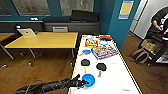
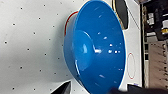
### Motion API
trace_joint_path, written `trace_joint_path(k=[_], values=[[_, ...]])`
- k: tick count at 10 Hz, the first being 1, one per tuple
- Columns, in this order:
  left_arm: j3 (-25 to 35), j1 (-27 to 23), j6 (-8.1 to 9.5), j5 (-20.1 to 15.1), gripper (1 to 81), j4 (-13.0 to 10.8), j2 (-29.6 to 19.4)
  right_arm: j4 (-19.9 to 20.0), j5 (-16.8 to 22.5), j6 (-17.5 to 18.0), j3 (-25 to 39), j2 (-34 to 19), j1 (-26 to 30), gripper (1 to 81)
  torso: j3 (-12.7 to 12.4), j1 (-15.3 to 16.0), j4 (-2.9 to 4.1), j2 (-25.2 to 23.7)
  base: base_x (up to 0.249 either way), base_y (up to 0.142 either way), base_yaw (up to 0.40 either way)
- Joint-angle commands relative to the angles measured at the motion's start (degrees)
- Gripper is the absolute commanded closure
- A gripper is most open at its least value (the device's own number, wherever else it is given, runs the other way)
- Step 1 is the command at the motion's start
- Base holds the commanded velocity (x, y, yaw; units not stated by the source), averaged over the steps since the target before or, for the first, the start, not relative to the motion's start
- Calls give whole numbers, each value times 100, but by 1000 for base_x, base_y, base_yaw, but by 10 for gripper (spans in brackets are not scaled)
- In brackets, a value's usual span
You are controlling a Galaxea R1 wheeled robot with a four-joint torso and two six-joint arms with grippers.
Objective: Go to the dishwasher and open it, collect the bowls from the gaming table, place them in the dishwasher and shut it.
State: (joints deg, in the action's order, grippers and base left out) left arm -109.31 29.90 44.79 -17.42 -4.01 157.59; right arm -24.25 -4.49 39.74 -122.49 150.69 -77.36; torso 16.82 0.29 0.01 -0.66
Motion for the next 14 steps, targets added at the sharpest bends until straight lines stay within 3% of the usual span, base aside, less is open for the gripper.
trace_joint_path(k=[1, 3, 6, 11, 12, 14], values=[[50, -744, 118, -183, 10, -3, -16, -89, 246, -1, 69, -133, 190, 811, 0, 0, 0, 0, 0, 0, 0], [-72, -657, 687, -139, 10, 14, -34, -89, 246, -1, 69, -106, 199, 811, 0, 0, 0, 0, 0, 0, 0], [-291, -542, 1207, -121, 10, 14, 18, -89, 246, -1, 51, -89, 199, 811, 0, 0, 0, 0, 0, 0, 0], [-512, -209, 1269, -87, 10, -38, 176, -89, 273, -1, -72, -1, 216, 811, 0, 0, 0, 0, 0, 0, 0], [-539, -95, 1269, -77, 811, -214, 212, -89, 282, -1, -90, 8, 217, 811, 0, 0, 0, 0, 0, 0, 0], [-557, 47, 1269, -69, 811, -670, 282, -80, 282, -1, -133, 25, 233, 811, 0, 0, 0, 0, 0, 0, 0]])
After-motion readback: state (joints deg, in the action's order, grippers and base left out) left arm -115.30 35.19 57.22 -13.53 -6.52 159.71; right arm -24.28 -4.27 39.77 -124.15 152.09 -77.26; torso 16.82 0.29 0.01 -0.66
